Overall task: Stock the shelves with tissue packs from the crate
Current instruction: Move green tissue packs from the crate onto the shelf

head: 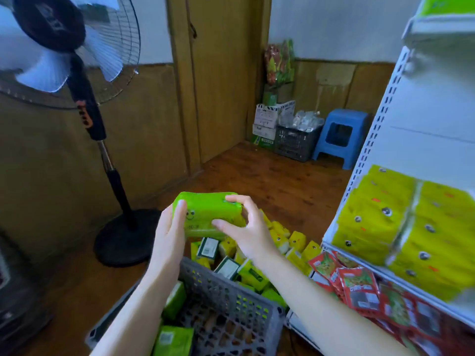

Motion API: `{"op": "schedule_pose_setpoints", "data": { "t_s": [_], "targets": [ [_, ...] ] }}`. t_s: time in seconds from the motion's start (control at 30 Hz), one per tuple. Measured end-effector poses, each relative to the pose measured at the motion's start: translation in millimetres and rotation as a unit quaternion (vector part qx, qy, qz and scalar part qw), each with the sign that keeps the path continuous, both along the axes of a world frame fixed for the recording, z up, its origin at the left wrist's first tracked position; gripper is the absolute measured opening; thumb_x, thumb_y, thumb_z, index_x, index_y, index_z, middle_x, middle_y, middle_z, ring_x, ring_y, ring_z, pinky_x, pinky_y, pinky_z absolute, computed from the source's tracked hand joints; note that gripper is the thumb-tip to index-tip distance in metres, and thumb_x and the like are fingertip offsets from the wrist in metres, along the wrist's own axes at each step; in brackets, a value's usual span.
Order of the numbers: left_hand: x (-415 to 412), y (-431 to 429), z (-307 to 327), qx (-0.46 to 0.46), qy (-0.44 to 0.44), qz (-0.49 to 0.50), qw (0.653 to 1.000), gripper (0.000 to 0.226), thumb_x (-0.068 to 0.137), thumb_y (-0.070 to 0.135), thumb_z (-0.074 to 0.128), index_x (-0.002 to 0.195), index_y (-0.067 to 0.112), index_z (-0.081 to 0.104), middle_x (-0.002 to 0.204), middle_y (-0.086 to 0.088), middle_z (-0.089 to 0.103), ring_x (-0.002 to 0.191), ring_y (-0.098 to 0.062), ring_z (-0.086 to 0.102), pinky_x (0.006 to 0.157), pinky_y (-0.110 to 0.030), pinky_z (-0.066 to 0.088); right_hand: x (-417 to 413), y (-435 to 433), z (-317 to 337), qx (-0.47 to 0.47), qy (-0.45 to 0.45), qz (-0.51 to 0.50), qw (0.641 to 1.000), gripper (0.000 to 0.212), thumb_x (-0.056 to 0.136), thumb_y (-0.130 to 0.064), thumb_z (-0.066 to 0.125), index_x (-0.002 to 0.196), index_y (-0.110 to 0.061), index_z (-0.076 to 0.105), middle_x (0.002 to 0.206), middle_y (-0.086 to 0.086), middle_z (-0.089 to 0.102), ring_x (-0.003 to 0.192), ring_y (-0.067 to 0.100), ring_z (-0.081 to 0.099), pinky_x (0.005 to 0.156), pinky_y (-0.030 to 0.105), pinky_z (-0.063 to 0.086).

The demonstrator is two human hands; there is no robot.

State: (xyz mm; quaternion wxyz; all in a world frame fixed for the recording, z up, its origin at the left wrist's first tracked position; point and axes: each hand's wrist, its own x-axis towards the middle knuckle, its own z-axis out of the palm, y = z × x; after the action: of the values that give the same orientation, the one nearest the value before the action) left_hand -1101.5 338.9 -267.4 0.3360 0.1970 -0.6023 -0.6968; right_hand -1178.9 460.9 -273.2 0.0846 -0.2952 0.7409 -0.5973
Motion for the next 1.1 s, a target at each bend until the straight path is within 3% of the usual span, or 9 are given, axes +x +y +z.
{"op": "schedule_pose_setpoints", "data": {
  "t_s": [0.2,0.4,0.47,0.53,0.63,0.77,0.87,1.0,1.1],
  "targets": [
    [-5.6,26.9,112.5,-0.003,-0.014,-0.071,0.997,0.022,0.099,0.031,0.041,0.094,0.037,0.061,0.089,0.023,0.069,0.09,0.006,0.061,0.084,-0.029,0.043,6.3,35.4,116.0,0.013,-0.011,-0.059,0.998,0.039,0.078,-0.028,0.074,0.106,-0.035,0.048,0.114,-0.022,0.045,0.1,-0.029,0.032,0.08,-0.009,0.022],
    [-15.6,75.1,239.2,-0.051,0.006,-0.161,0.986,0.022,0.093,0.04,0.046,0.1,0.052,0.063,0.107,0.013,0.068,0.105,-0.012,0.062,0.09,-0.04,0.048,10.0,89.8,237.1,0.031,-0.014,-0.124,0.992,0.041,0.077,-0.027,0.075,0.107,-0.034,0.047,0.117,-0.029,0.044,0.119,-0.01,0.033,0.092,0.004,0.025],
    [-23.9,84.8,274.5,-0.051,-0.008,-0.181,0.982,0.037,0.086,0.054,0.048,0.121,0.043,0.056,0.124,0.007,0.061,0.118,-0.015,0.055,0.101,-0.048,0.043,11.2,106.1,280.1,0.03,-0.01,-0.151,0.988,0.041,0.076,-0.027,0.075,0.106,-0.033,0.048,0.114,-0.031,0.044,0.122,-0.004,0.035,0.095,0.009,0.026],
    [-29.5,100.0,314.2,-0.063,-0.026,-0.21,0.975,0.037,0.094,0.046,0.045,0.129,0.035,0.051,0.129,0.004,0.057,0.121,-0.014,0.052,0.103,-0.049,0.041,14.2,122.4,318.9,0.027,0.001,-0.19,0.981,0.041,0.074,-0.025,0.076,0.104,-0.033,0.049,0.112,-0.029,0.046,0.124,0.003,0.04,0.095,0.011,0.028],
    [-36.7,125.8,373.8,-0.106,-0.042,-0.254,0.961,0.034,0.101,0.022,0.039,0.098,0.047,0.061,0.102,0.005,0.066,0.098,-0.014,0.06,0.091,-0.044,0.047,18.5,148.8,367.7,0.025,0.003,-0.246,0.969,0.04,0.074,-0.019,0.076,0.106,-0.027,0.053,0.115,-0.023,0.047,0.12,0.004,0.042,0.089,0.0,0.027],
    [-54.9,147.7,411.2,-0.152,-0.076,-0.319,0.932,0.023,0.093,0.043,0.04,0.102,0.044,0.062,0.106,0.004,0.067,0.109,-0.024,0.057,0.095,-0.044,0.046,23.1,179.0,411.5,0.022,-0.007,-0.293,0.956,0.04,0.076,-0.018,0.075,0.108,-0.024,0.053,0.114,-0.018,0.049,0.118,0.004,0.041,0.086,0.005,0.03],
    [-63.1,167.2,428.7,-0.14,-0.066,-0.365,0.918,0.027,0.1,0.029,0.04,0.106,0.02,0.065,0.105,-0.008,0.068,0.099,-0.02,0.061,0.084,-0.031,0.048,20.7,201.4,428.2,0.017,-0.003,-0.326,0.945,0.039,0.075,-0.018,0.076,0.106,-0.026,0.053,0.117,-0.008,0.053,0.121,0.013,0.047,0.093,0.02,0.034],
    [-76.0,192.0,435.3,-0.176,-0.059,-0.429,0.884,0.047,0.091,0.047,0.037,0.103,0.012,0.066,0.102,-0.013,0.068,0.098,-0.022,0.063,0.086,-0.033,0.048,15.1,231.6,436.9,0.028,-0.009,-0.352,0.936,0.038,0.079,-0.017,0.073,0.111,-0.022,0.053,0.118,-0.013,0.046,0.117,0.006,0.041,0.093,0.018,0.032],
    [-91.7,208.8,444.1,-0.179,-0.067,-0.45,0.872,0.027,0.102,0.023,0.035,0.096,0.023,0.061,0.093,0.005,0.066,0.082,0.011,0.06,0.075,-0.006,0.044,-4.3,250.2,439.1,0.041,0.004,-0.354,0.934,0.04,0.079,-0.015,0.072,0.114,-0.015,0.053,0.116,-0.01,0.047,0.112,0.004,0.039,0.083,0.011,0.03]
  ]
}}
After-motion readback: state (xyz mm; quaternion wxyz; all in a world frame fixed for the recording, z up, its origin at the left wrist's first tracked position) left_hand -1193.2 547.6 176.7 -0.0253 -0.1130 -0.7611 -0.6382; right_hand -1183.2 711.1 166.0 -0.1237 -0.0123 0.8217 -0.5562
